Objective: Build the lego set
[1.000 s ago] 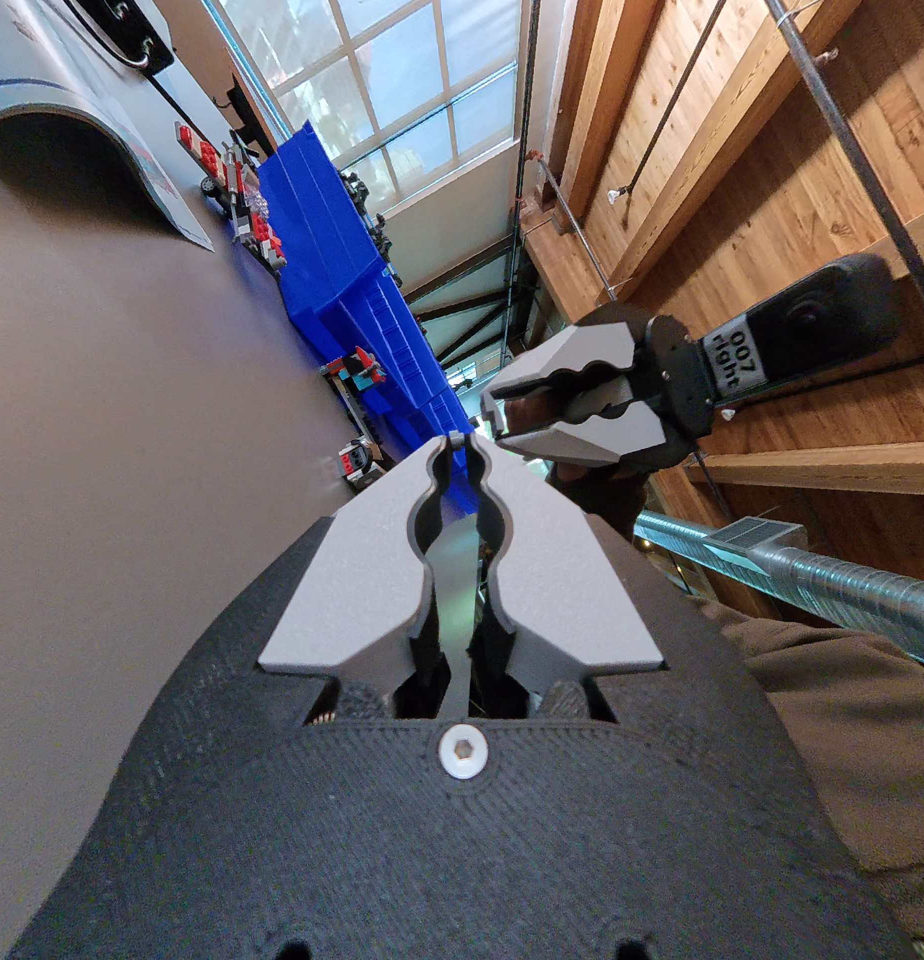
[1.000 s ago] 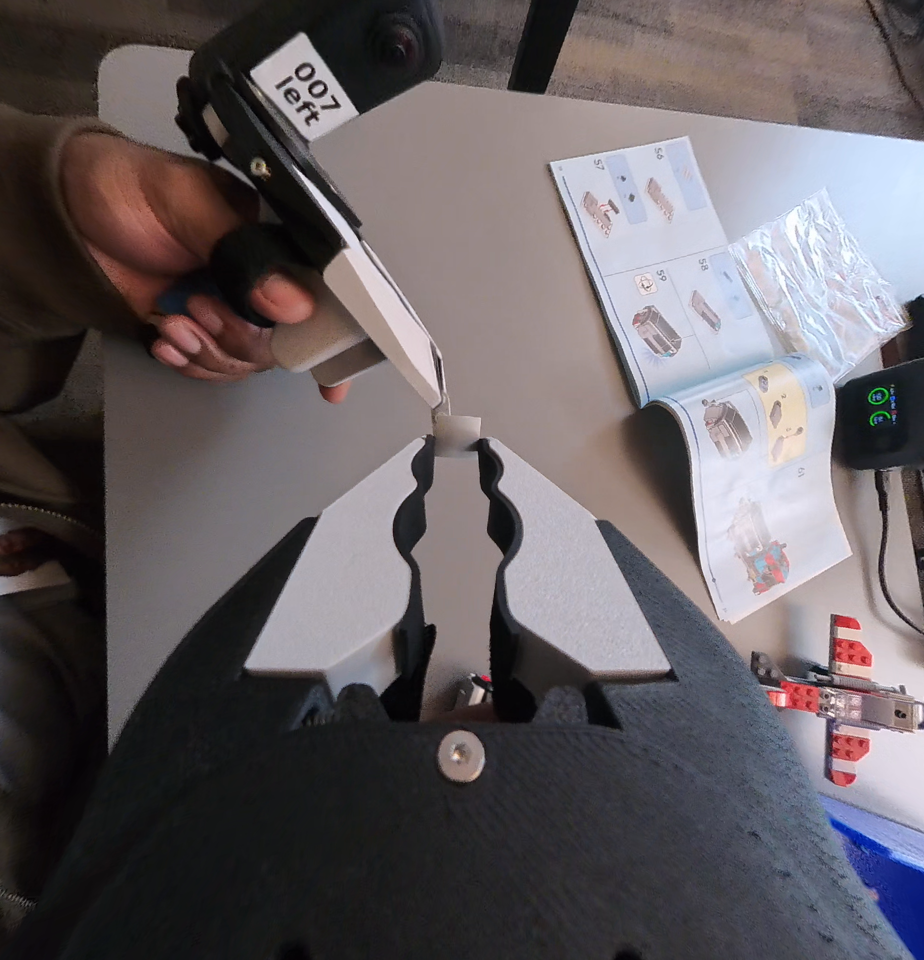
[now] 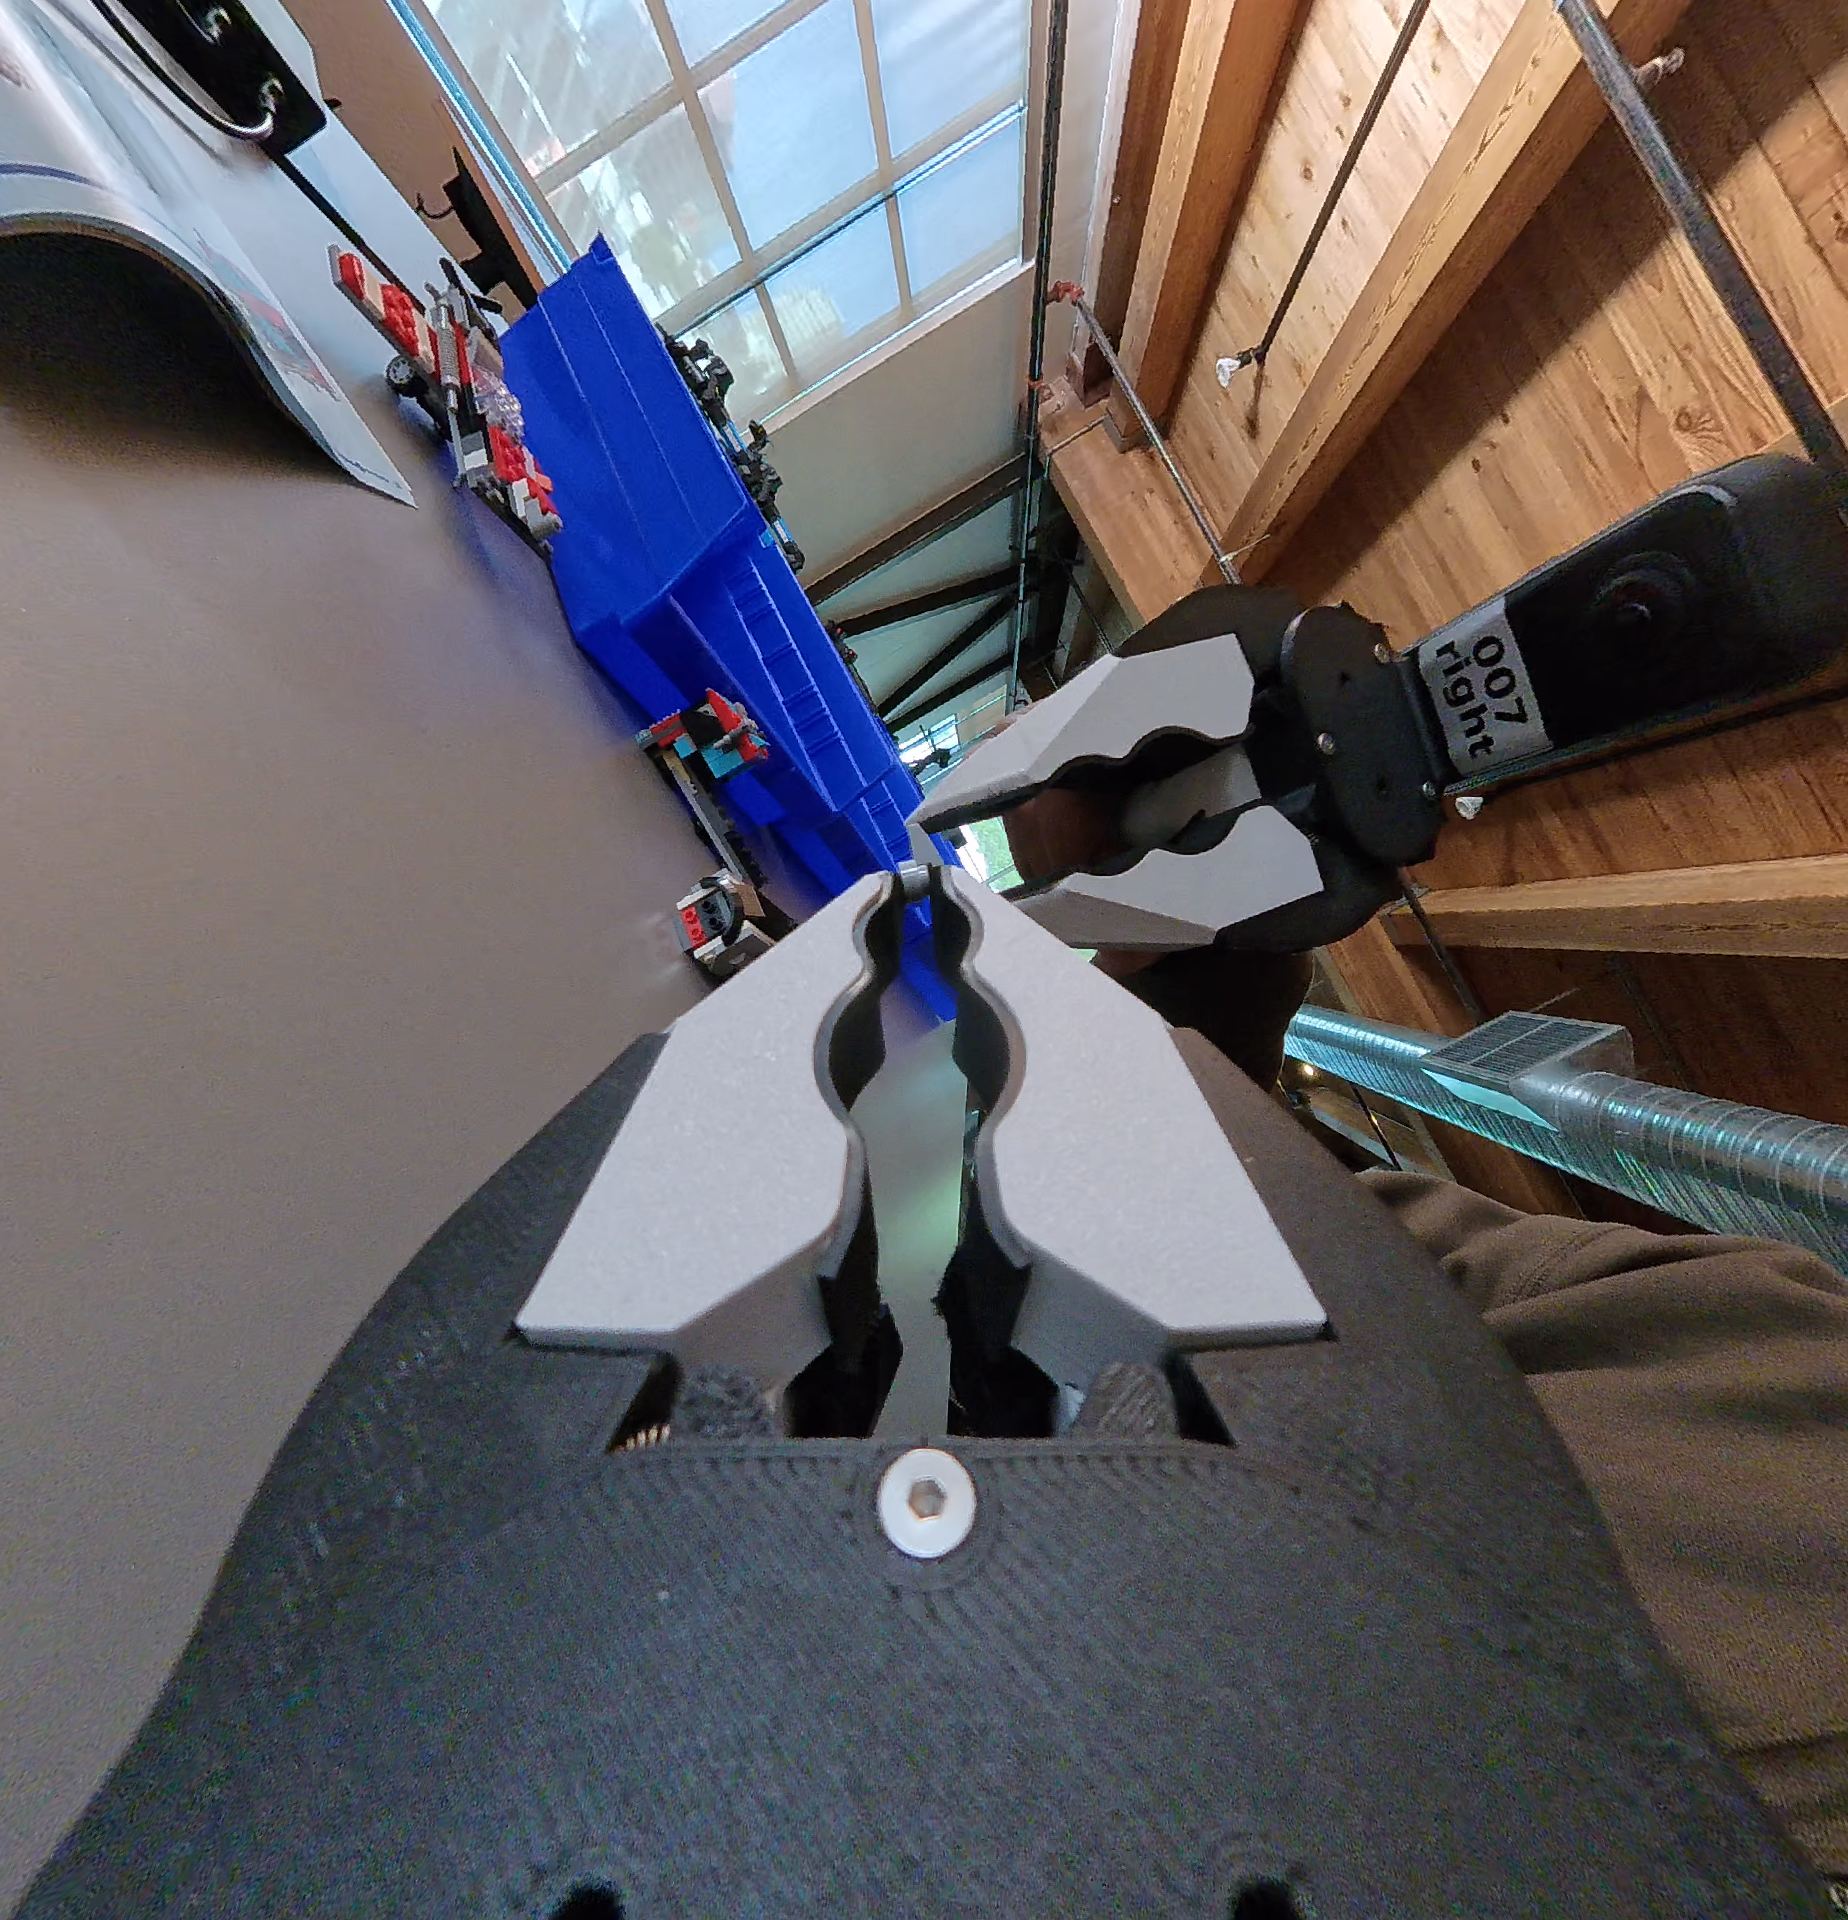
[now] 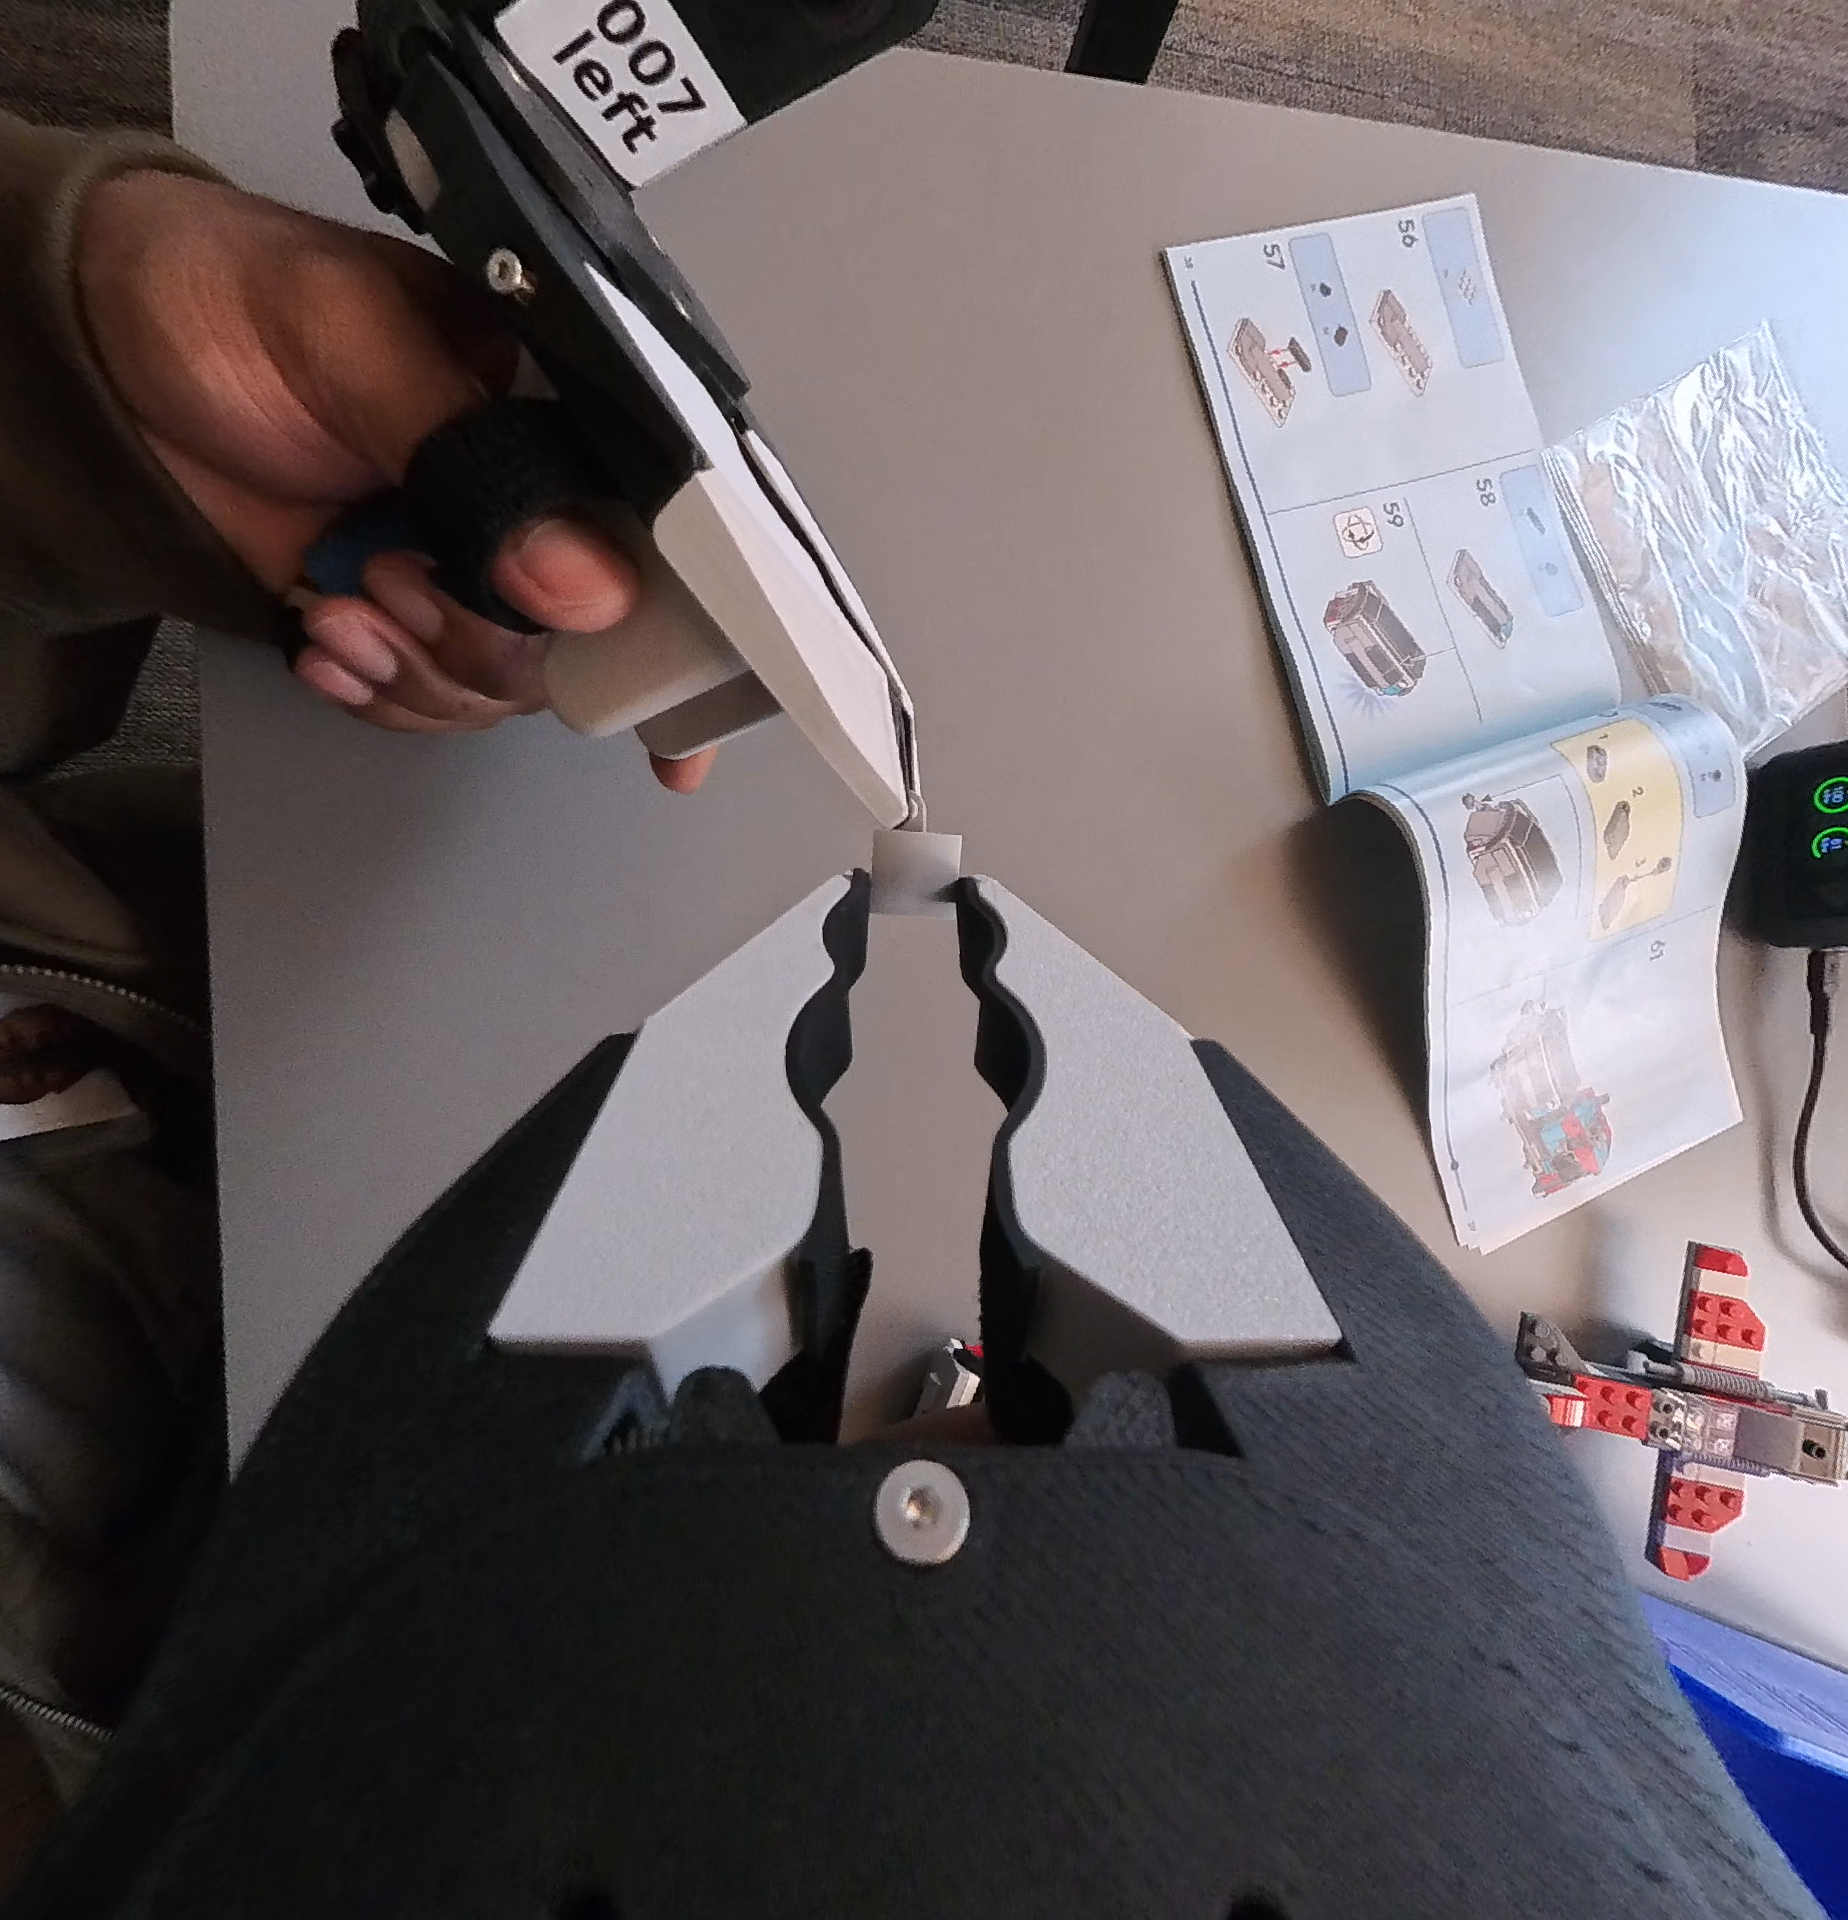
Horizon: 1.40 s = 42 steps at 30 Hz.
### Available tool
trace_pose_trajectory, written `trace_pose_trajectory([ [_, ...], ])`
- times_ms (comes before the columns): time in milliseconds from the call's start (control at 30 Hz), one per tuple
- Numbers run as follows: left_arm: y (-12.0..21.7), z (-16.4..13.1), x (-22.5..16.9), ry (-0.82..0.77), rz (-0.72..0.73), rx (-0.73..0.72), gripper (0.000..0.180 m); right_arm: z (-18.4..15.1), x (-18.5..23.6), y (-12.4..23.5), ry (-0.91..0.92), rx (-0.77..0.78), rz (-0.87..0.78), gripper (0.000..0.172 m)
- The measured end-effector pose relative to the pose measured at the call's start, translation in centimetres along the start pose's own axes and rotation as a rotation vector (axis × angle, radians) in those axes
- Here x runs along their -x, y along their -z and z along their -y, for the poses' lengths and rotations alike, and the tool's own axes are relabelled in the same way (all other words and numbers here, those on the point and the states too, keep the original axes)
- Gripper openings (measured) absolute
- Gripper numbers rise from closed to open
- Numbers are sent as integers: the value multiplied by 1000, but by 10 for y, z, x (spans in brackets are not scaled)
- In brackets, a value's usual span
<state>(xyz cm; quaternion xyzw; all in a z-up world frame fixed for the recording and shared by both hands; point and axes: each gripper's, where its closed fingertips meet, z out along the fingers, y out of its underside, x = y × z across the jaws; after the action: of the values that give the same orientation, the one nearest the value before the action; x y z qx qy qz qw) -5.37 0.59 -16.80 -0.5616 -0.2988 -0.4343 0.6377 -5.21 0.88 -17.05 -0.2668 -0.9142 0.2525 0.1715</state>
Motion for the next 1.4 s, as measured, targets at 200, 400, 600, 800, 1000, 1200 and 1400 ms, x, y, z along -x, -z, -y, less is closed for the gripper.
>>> trace_pose_trajectory([
  [200,0,0,-2,-10,-10,1,5,2,1,2,2,1,0,18],
  [400,0,-1,-5,-32,-22,3,5,3,2,3,4,-2,-5,18],
  [600,0,-1,-8,-47,-37,8,5,3,3,3,3,-2,-7,19],
  [800,0,-1,-12,-67,-56,9,5,5,5,4,-3,-11,-1,19],
  [1000,1,-2,-19,-119,-88,10,5,9,8,9,-24,-44,26,19],
  [1200,2,-3,-27,-195,-116,14,5,13,12,14,-35,-77,49,19],
  [1400,4,-6,-35,-319,-132,23,5,16,18,19,-39,-102,78,19],
])
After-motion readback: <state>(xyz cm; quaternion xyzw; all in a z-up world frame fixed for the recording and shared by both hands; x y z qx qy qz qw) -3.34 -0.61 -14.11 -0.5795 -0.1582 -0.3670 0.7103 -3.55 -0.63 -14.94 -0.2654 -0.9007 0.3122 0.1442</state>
